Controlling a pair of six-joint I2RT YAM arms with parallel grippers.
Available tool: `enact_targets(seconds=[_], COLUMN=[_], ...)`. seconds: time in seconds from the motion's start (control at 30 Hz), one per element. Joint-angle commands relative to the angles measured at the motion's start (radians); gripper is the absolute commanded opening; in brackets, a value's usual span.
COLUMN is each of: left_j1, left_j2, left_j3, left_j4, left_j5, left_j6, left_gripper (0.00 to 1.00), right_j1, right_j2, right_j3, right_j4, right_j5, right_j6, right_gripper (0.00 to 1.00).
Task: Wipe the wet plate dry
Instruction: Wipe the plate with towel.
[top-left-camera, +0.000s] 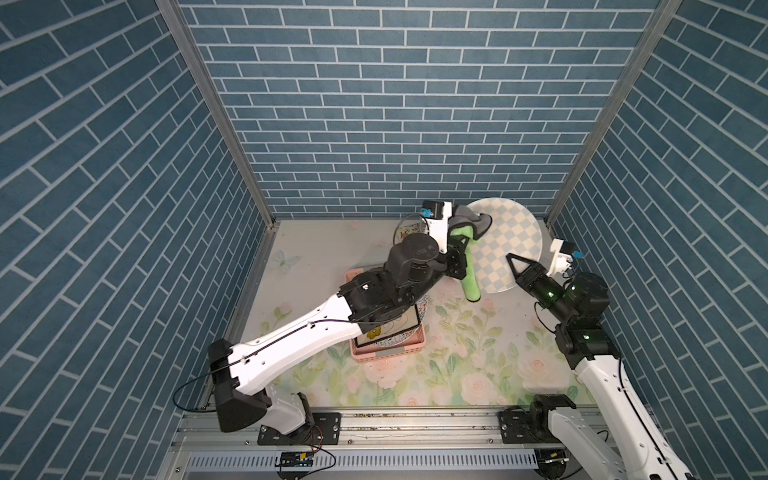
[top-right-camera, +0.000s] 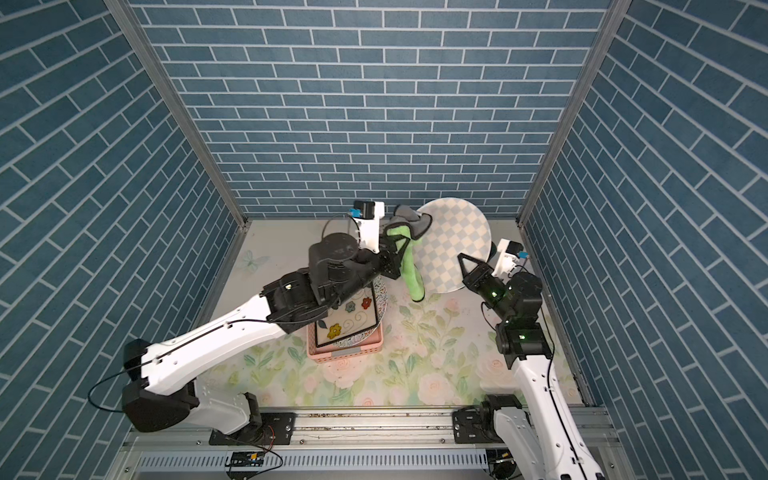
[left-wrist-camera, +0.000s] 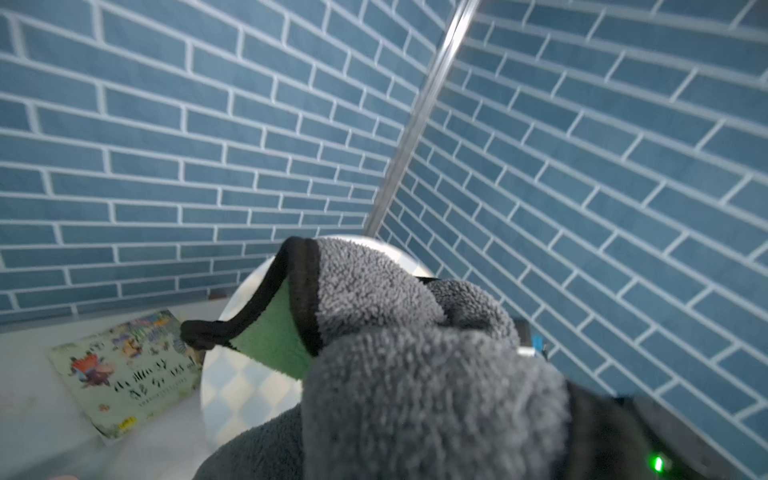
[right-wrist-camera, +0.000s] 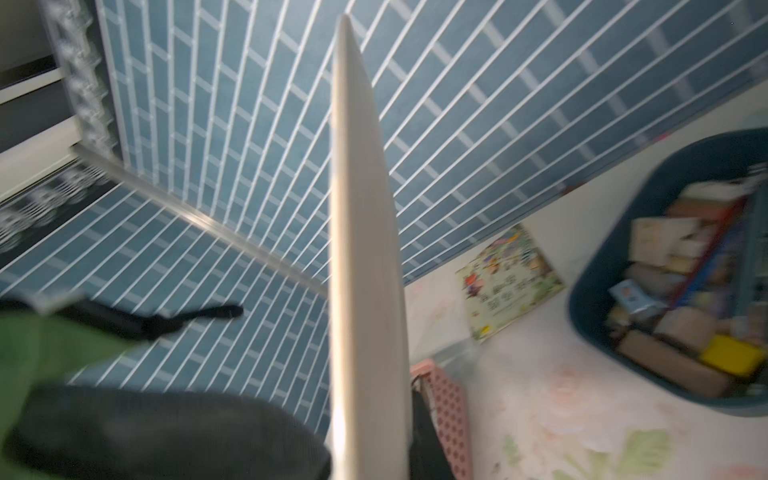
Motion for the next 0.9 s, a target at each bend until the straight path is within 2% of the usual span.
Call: enact_targets(seconds=[0.0,0.1,0.17,0.2,0.3,0.33,0.37,0.47,0.53,0.63,0.7,0.77,0.83,0.87], left_j1=[0.029,0.041,0.05,0.051,0.042,0.028,0.008,-0.024,-0.001,0.107,0.185,0.225,0.232,0.231], left_j2=[0.09,0.121,0.144,0.154,0.188,0.197,0.204,0.204,0.177,0.106,0.062,0.034,0.025,0.035], left_j3=[-0.037,-0.042,-0.05,-0.062,-0.119,-0.136,-0.152,-0.204,-0.221,-0.252,-0.271,-0.272,-0.278,-0.284], left_j4=[-0.11,-0.17,-0.178,-0.163,-0.023,0.02,0.059,0.145,0.134,0.065,0.032,0.007,0.037,0.074], left_j5=[-0.166,-0.252,-0.209,-0.135,0.27,0.371,0.413,0.403,0.304,0.15,0.091,0.033,0.048,0.107], left_j6=[0.007,-0.012,0.003,0.032,0.107,0.106,0.093,0.012,-0.041,-0.129,-0.134,-0.118,-0.077,-0.071], left_gripper=[0.0,0.0,0.0,0.0,0.0,0.0,0.0,0.0,0.0,0.0,0.0,0.0,0.0,0.0], right_j1=[0.079,0.109,0.115,0.117,0.121,0.121,0.121,0.121,0.12,0.121,0.122,0.129,0.147,0.157], right_j2=[-0.038,-0.071,-0.08,-0.075,-0.032,-0.013,0.0,0.067,0.102,0.126,0.13,0.129,0.122,0.118], right_j3=[-0.023,-0.043,-0.049,-0.046,-0.036,-0.037,-0.037,-0.015,0.008,0.026,0.032,0.024,0.013,0.008], right_j4=[0.306,0.362,0.41,0.43,0.506,0.541,0.577,0.681,0.719,0.734,0.733,0.737,0.749,0.754], right_j5=[-0.014,0.038,0.044,0.035,0.002,0.001,0.008,0.016,0.017,0.01,-0.015,-0.046,-0.083,-0.095], right_j6=[0.119,0.157,0.181,0.191,0.24,0.261,0.283,0.328,0.343,0.352,0.353,0.358,0.358,0.356], right_gripper=[0.0,0.0,0.0,0.0,0.0,0.0,0.0,0.0,0.0,0.0,0.0,0.0,0.0,0.0])
